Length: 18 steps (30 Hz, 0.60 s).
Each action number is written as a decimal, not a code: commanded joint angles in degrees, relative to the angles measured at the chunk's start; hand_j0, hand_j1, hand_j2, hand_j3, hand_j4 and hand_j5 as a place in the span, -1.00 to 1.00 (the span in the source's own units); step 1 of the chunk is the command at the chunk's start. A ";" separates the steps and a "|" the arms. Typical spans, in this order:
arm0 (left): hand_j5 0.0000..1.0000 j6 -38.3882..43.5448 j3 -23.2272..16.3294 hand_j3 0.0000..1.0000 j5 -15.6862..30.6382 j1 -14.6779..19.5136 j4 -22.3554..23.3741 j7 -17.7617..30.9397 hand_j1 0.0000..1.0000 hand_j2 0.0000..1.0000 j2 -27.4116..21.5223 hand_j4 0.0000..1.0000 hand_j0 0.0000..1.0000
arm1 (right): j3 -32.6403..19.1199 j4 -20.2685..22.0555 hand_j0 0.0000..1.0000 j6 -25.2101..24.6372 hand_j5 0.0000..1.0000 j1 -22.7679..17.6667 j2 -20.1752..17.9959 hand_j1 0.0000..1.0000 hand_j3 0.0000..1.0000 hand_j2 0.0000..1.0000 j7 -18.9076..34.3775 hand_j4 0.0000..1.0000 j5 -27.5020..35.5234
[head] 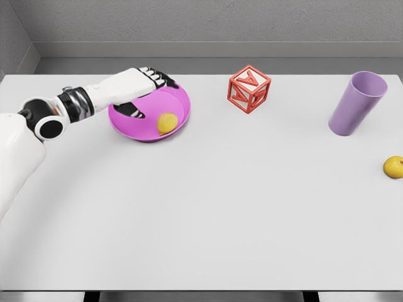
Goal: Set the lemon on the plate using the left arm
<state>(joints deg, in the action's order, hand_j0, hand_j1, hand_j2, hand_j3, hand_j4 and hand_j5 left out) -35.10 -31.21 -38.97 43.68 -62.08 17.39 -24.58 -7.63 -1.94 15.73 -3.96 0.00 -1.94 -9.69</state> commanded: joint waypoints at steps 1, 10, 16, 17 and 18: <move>1.00 0.10 0.36 1.00 0.83 0.00 -2.34 -0.08 1.00 1.00 -0.47 1.00 1.00 | -0.02 0.01 1.00 0.00 1.00 0.00 0.00 1.00 1.00 1.00 0.01 1.00 0.02; 1.00 0.10 0.62 1.00 9.61 -5.89 -14.21 -0.61 1.00 1.00 -11.63 1.00 1.00 | -0.02 0.01 1.00 0.00 1.00 0.00 0.00 1.00 1.00 1.00 0.01 1.00 0.02; 1.00 0.10 11.34 1.00 14.27 -18.10 -24.49 -0.78 1.00 1.00 -18.66 1.00 1.00 | -0.02 0.01 1.00 0.00 1.00 0.00 0.00 1.00 1.00 1.00 0.01 1.00 0.02; 1.00 0.10 12.57 1.00 14.89 -19.16 -24.67 -0.78 1.00 1.00 -19.10 1.00 1.00 | -0.02 0.01 1.00 0.00 1.00 0.00 0.00 1.00 1.00 1.00 0.01 1.00 0.02; 1.00 0.10 13.63 1.00 15.15 -20.30 -24.67 -0.78 1.00 1.00 -19.54 1.00 1.00 | -0.02 0.01 1.00 0.00 1.00 0.00 0.00 1.00 1.00 1.00 0.01 1.00 0.02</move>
<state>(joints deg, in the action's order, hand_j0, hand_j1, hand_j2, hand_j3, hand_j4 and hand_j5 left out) -35.11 -20.52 -25.75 22.77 -84.84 16.68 -42.24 -7.63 -1.94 15.73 -3.95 0.00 -1.94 -9.69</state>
